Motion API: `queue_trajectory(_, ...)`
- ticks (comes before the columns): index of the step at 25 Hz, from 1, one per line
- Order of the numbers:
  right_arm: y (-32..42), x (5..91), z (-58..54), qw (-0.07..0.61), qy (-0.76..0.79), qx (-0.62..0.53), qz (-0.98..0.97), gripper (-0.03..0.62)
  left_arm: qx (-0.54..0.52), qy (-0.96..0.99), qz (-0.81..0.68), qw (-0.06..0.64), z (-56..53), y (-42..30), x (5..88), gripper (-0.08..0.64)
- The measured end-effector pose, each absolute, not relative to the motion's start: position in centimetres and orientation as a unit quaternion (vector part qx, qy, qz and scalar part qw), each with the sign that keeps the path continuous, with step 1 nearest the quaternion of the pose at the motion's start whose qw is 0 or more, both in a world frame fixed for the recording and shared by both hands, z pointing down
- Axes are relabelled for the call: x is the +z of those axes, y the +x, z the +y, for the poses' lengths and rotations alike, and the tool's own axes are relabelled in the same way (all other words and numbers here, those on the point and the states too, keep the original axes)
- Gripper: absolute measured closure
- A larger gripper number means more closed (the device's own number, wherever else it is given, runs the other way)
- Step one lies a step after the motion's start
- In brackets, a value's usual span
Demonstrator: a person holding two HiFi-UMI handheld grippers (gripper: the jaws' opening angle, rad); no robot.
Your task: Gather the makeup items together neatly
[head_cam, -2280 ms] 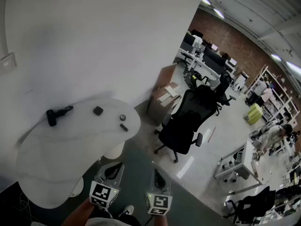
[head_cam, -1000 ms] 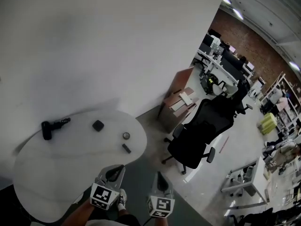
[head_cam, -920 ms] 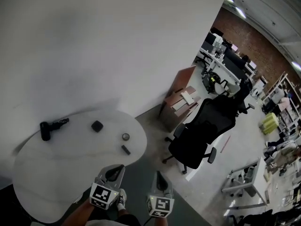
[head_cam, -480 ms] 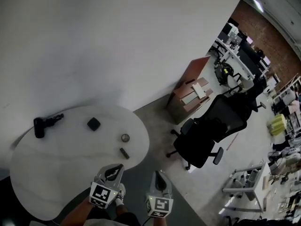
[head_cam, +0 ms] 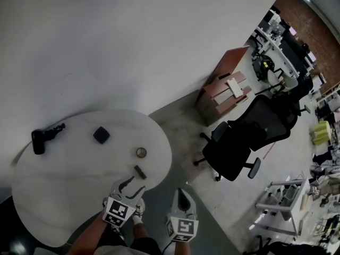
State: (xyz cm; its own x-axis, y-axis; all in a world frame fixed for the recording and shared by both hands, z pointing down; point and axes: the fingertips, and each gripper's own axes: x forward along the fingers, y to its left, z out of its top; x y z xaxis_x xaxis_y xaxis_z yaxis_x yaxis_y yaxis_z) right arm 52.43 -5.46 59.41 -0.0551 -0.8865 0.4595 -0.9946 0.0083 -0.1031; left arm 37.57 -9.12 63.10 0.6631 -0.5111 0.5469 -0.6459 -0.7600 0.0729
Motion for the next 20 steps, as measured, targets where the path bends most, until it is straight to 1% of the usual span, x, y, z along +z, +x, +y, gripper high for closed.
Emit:
queue_trajectory(1, 52.5, 59.8, -5.6, 0.134, 0.674, 0.206, -0.697, 0.588, 0.272, 0.901, -0.309, 0.134, -9.1, 37.8, 64.1, 0.309)
queue_trajectory(3, 52.6, 60.5, -5.9, 0.135, 0.672, 0.212, -0.696, 0.588, 0.305, 0.897, -0.292, 0.131, -9.2, 38.0, 65.7, 0.256)
queue_trajectory(4, 52.7, 60.8, -6.0, 0.136, 0.671, 0.215, -0.697, 0.588, 0.321, 0.894, -0.286, 0.129, -9.4, 38.1, 66.4, 0.234)
queue_trajectory(7, 52.9, 62.0, -6.3, 0.140, 0.667, 0.224, -0.696, 0.588, 0.349, 0.883, -0.289, 0.124, -10.2, 38.3, 68.0, 0.199)
queue_trajectory(12, 53.2, 63.7, -7.2, 0.147, 0.662, 0.240, -0.694, 0.588, 0.369, 0.871, -0.297, 0.135, -11.7, 38.2, 70.2, 0.184)
queue_trajectory(20, 53.6, 65.7, -8.2, 0.157, 0.659, 0.257, -0.689, 0.588, 0.398, 0.862, -0.281, 0.140, -12.3, 38.4, 73.0, 0.186)
